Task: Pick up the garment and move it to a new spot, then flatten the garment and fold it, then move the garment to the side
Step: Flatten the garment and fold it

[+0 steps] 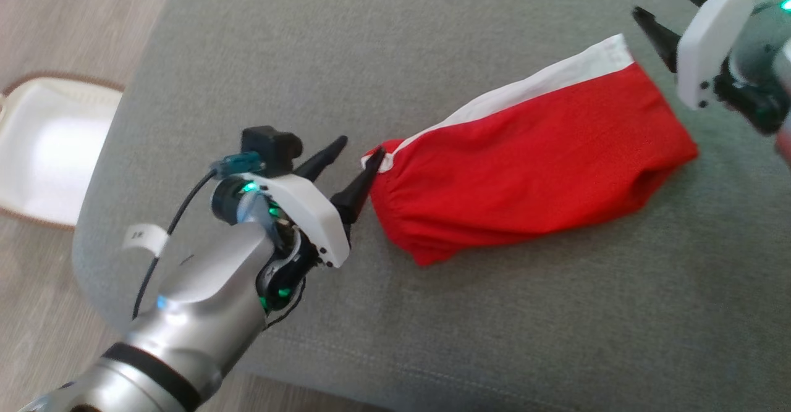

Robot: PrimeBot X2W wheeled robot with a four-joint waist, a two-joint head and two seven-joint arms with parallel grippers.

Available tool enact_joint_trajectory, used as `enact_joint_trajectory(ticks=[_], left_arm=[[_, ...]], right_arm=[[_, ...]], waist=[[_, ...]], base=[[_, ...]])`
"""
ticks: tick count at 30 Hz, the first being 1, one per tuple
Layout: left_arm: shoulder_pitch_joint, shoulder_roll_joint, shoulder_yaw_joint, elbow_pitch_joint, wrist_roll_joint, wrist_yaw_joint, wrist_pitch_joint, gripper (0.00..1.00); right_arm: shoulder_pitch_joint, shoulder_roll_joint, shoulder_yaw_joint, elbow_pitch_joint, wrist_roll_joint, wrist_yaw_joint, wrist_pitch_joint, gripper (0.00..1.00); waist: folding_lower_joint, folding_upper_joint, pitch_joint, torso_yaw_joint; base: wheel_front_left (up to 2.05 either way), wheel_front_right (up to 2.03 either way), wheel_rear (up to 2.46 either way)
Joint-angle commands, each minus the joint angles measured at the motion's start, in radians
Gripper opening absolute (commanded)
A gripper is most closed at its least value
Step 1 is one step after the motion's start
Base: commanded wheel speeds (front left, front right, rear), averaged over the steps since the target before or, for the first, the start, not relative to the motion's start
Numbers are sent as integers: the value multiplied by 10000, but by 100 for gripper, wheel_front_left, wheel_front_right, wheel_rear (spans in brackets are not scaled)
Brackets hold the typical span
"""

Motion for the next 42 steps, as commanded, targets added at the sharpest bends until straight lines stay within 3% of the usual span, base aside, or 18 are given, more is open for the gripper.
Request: enact_joint_trajectory(ticks=[1, 10, 16, 20, 23, 31, 38, 42], left_arm=[[-335, 340, 447, -164, -6, 109, -161, 100], [475, 533, 2223, -942, -603, 886, -685, 100], [1658, 543, 4215, -2475, 236, 1588, -705, 100], [2785, 380, 5311, -3352, 1016, 1873, -706, 100], [3609, 229, 5951, -3850, 1716, 1961, -707, 100], [5701, -525, 7825, -4837, 3698, 1642, -708, 100], [6803, -1109, 8686, -4897, 5119, 918, -708, 100], [7077, -1311, 8957, -4989, 5687, 666, -708, 100]], right_arm=[[126, 57, -122, -133, 58, -9, -304, 100], [1468, 728, -801, -435, 357, -9, -3432, 100], [2444, 1193, -1716, -491, 200, -9, -4623, 100], [3354, 1430, -3057, -1079, -573, -9, -4704, 100], [4502, 1694, -4669, -1806, -1650, -9, -4708, 100], [7978, 3102, -8721, -3961, -4117, -9, -4711, 100], [9760, 4212, -10100, -5009, -5853, -9, -4711, 100], [10172, 4479, -10296, -5199, -6341, -9, -4707, 100]], waist=[[0, 0, -225, -188], [0, 0, -1389, -940], [0, 0, -2082, -1357], [0, 0, -2459, -1653], [0, 0, -2725, -1907], [0, 0, -3060, -2542], [0, 0, -3175, -2837], [0, 0, -3183, -2873]], base=[[0, 0, 0], [0, 0, 0], [0, 0, 0], [0, 0, 0], [0, 0, 0], [0, 0, 0], [0, 0, 0], [0, 0, 0]])
